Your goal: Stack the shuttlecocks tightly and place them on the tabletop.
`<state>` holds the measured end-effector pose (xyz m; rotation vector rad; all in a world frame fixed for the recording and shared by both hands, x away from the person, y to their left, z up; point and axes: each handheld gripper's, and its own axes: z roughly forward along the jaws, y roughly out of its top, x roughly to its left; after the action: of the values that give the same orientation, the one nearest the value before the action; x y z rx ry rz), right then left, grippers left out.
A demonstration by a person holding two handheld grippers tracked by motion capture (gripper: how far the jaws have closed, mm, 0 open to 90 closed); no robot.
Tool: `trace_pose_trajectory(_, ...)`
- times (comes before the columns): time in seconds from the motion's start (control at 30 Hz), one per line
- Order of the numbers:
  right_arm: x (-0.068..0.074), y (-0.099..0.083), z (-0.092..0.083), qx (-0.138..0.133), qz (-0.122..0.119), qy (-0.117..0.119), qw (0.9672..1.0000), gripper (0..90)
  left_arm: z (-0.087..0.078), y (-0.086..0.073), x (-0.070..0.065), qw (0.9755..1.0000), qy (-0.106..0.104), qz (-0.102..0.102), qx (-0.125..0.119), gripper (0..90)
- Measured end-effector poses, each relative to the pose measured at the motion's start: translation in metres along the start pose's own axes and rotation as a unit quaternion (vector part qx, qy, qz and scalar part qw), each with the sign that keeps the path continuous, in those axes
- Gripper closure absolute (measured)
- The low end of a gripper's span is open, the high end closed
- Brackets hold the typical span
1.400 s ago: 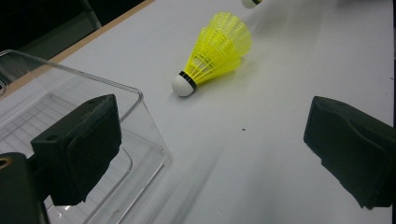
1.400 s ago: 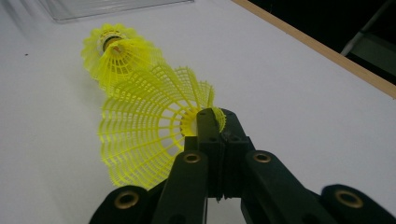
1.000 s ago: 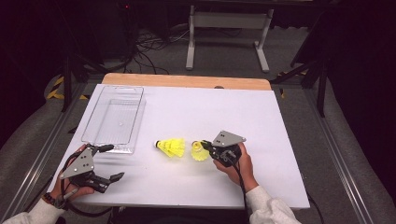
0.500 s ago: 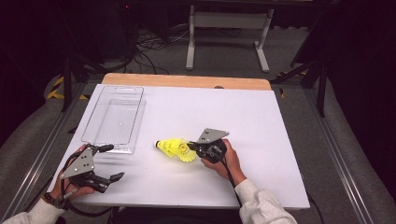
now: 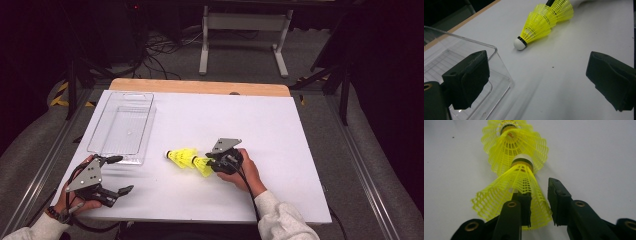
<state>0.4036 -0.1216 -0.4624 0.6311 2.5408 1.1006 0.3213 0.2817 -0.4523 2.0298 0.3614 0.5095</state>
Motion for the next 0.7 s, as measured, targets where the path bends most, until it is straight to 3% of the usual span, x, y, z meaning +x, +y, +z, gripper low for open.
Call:
trace_pose_trajectory(0.33, -0.001, -0.005, -0.005, 0.024, -0.004, -0.021, 0.9995, 58.3, 0.000, 0.000, 0.000, 1.0000, 0.000, 0.000, 0.001, 5.8)
trace_pose_trajectory(0.47, -0.001, -0.006, -0.015, 0.018, -0.003, -0.028, 0.9994, 53.9, 0.000, 0.000, 0.000, 1.0000, 0.001, 0.000, 0.000, 5.8)
trace_pose_trajectory(0.7, 0.008, -0.012, -0.050, -0.015, -0.001, -0.047, 0.9988, 46.9, -0.001, 0.001, -0.001, 1.0000, 0.002, 0.002, 0.000, 5.7)
